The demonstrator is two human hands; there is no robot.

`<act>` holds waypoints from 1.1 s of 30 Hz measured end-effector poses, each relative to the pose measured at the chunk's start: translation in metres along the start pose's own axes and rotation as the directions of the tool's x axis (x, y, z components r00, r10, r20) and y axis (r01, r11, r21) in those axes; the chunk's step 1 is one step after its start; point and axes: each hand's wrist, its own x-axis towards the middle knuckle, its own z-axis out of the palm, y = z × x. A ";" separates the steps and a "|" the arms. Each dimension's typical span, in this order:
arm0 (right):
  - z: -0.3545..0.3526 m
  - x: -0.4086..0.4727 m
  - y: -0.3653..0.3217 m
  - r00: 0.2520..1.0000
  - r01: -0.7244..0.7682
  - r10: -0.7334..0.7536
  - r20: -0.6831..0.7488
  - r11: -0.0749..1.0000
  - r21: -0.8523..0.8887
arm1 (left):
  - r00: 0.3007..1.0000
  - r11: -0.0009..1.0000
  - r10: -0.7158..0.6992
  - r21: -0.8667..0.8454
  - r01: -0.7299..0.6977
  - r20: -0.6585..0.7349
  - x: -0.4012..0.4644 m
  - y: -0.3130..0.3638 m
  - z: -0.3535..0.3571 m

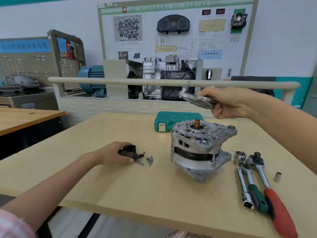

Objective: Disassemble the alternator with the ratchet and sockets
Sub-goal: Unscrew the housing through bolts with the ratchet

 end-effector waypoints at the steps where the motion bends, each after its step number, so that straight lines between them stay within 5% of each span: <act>1: 0.015 -0.002 -0.005 0.999 0.026 -0.024 0.028 0.996 -0.084 | 1.000 1.000 0.010 -0.015 -0.010 -0.011 -0.001 -0.001 0.000; 3: 0.049 -0.004 -0.011 0.994 0.106 -0.100 0.037 0.938 -0.330 | 1.000 0.999 0.030 -0.024 -0.030 -0.005 -0.003 -0.002 0.000; 8: 0.132 0.003 0.007 0.935 0.290 -0.339 0.104 0.562 -0.774 | 0.997 0.998 0.060 0.013 -0.061 0.049 -0.008 -0.004 -0.005; 18: 0.187 0.022 0.067 0.964 0.068 -0.264 -0.019 0.317 -0.946 | 0.977 0.982 0.137 0.104 -0.155 0.164 -0.017 -0.013 -0.024; 27: 0.190 0.029 0.083 0.993 -0.072 -0.071 -0.093 0.258 -0.963 | 0.960 0.987 0.064 0.126 -0.101 0.273 -0.036 -0.002 -0.028; 33: 0.193 0.023 0.084 0.996 -0.008 0.084 0.012 0.237 -0.971 | 0.958 0.986 0.060 0.132 -0.101 0.279 -0.034 0.013 -0.023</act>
